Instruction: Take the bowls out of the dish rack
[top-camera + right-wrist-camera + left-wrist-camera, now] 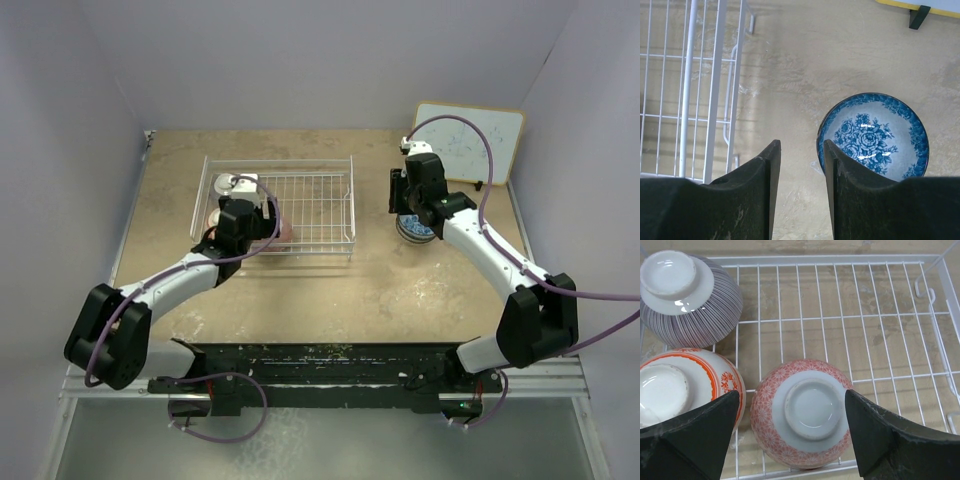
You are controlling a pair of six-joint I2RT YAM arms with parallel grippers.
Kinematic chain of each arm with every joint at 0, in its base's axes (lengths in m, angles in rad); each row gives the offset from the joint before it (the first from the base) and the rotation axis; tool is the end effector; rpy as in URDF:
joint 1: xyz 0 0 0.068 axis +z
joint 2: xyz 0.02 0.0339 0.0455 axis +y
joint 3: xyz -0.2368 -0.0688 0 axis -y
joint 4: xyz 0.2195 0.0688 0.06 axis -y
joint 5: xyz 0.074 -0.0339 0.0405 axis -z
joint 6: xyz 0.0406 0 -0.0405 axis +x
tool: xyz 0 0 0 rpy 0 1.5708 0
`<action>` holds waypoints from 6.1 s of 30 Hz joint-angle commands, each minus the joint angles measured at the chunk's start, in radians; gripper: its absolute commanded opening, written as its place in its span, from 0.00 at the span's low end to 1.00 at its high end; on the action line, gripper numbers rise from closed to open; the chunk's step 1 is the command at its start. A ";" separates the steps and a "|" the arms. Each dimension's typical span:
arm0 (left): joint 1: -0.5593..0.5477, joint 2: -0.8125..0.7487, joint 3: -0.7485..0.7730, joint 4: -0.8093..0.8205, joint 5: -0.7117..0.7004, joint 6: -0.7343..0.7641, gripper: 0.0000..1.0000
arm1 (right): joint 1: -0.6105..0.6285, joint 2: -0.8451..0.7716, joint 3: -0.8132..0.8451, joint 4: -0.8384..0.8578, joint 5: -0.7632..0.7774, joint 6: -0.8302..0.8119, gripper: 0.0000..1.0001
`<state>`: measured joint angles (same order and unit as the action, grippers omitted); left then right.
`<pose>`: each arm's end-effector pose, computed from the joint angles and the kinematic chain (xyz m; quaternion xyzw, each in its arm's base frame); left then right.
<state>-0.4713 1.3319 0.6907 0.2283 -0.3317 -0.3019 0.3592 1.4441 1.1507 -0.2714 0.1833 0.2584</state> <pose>0.2543 -0.1148 0.2153 -0.0202 0.8302 -0.0755 0.5519 0.2964 0.1034 0.2814 0.0001 0.8736 0.0695 0.4817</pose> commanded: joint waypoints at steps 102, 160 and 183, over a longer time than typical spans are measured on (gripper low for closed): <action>0.125 0.057 -0.004 0.658 0.606 -0.588 0.00 | 0.001 0.123 -0.226 0.999 -0.937 0.623 0.63; 0.123 -0.092 -0.107 0.615 0.530 -0.417 0.64 | 0.056 0.044 -0.113 0.758 -0.943 0.399 0.00; 0.124 -0.154 -0.103 0.358 0.527 -0.280 0.66 | 0.057 0.012 0.334 -0.538 0.108 -0.063 0.00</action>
<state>-0.3534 1.2118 0.5907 0.5961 0.2077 -0.6319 0.4141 1.4044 1.4494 -0.6533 0.0689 0.2321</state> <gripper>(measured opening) 0.654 0.026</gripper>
